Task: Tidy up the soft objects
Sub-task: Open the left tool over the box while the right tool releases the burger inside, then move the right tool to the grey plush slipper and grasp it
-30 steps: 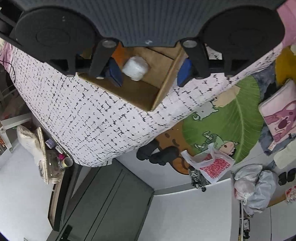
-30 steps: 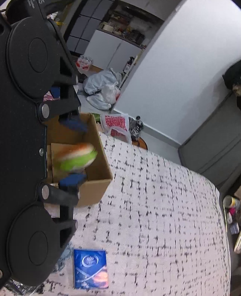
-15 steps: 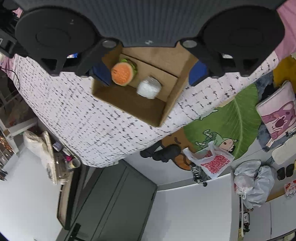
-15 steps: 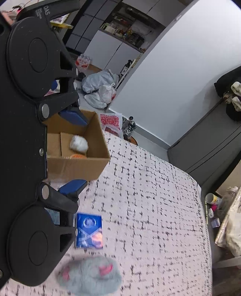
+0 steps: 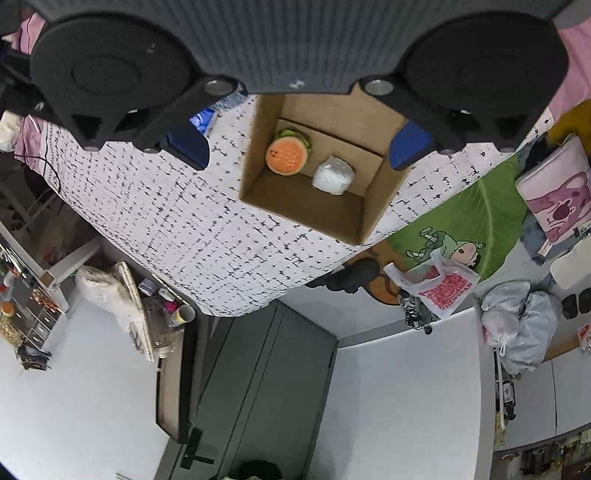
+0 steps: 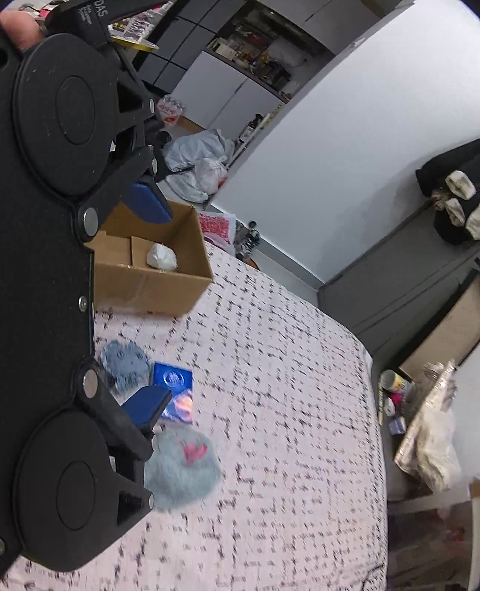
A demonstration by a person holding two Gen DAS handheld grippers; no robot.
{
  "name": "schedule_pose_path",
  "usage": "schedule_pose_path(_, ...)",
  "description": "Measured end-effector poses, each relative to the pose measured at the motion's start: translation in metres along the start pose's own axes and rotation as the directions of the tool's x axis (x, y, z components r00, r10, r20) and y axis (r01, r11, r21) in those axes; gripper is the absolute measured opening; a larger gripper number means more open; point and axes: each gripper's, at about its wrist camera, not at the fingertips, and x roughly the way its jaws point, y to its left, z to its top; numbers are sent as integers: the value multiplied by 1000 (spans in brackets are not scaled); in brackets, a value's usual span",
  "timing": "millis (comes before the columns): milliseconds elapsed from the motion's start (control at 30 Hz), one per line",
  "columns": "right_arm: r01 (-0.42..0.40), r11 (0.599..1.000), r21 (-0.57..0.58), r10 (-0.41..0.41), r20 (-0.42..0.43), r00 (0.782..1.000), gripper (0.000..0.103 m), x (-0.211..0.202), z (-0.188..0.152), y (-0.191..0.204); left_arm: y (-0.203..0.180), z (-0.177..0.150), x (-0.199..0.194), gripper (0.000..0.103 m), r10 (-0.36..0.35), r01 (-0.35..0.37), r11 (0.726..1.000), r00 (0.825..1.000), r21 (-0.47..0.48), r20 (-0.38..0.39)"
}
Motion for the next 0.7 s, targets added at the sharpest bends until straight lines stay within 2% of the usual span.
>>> schedule_pose_path(233, 68, 997, 41, -71, 54, 996, 95, -29, 5, -28, -24, -12, -16, 103, -19, 19, 998, 1000, 52, 2)
schedule_pose_path(700, 109, 986, 123, -122, 104, 987, 95, -52, 2, -79, -69, -32, -28, 103, -6, 6, 993, 1000, 120, 0)
